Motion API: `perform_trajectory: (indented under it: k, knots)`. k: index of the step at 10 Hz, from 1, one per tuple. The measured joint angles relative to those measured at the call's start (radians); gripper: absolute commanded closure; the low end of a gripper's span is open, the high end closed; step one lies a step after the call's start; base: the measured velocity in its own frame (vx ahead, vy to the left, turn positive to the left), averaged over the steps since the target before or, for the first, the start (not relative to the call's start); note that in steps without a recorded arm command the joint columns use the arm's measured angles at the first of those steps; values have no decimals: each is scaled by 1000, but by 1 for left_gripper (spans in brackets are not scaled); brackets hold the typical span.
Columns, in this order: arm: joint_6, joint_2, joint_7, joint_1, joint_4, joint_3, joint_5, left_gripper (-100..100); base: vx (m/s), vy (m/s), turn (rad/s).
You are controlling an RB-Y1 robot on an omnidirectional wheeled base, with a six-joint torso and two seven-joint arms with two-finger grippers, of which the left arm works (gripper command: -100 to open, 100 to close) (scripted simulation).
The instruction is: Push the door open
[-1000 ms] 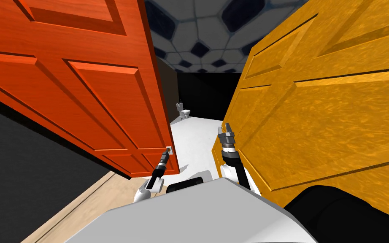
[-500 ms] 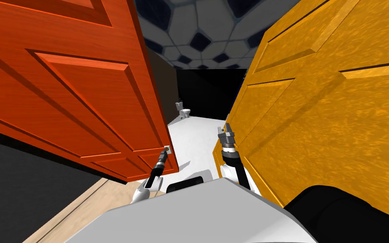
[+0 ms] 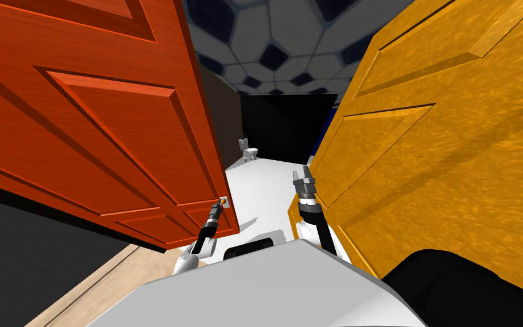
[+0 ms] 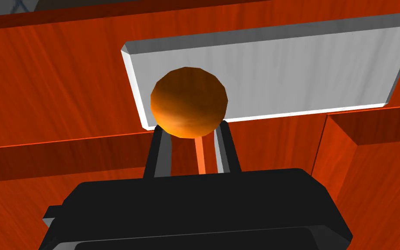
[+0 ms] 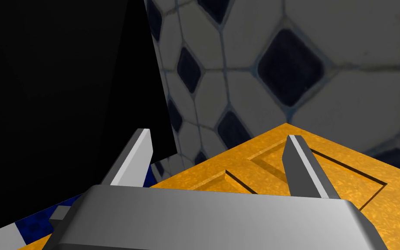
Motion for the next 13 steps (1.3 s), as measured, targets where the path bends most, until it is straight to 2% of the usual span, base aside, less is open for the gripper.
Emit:
perform_trajectory:
  k: [1,5,8,13]
  knots:
    - [-6,7,-1,-6,8,15,8,-100,-32,-56,63]
    - [-2,1,3,-10,4,13,10,-100,-218,-59,30]
    - [3,-11,8,-13,3,11,12,-100,-186,-54,24]
    - [-10,-6,4,-12,10,17,15,-100,187,-1,-28]
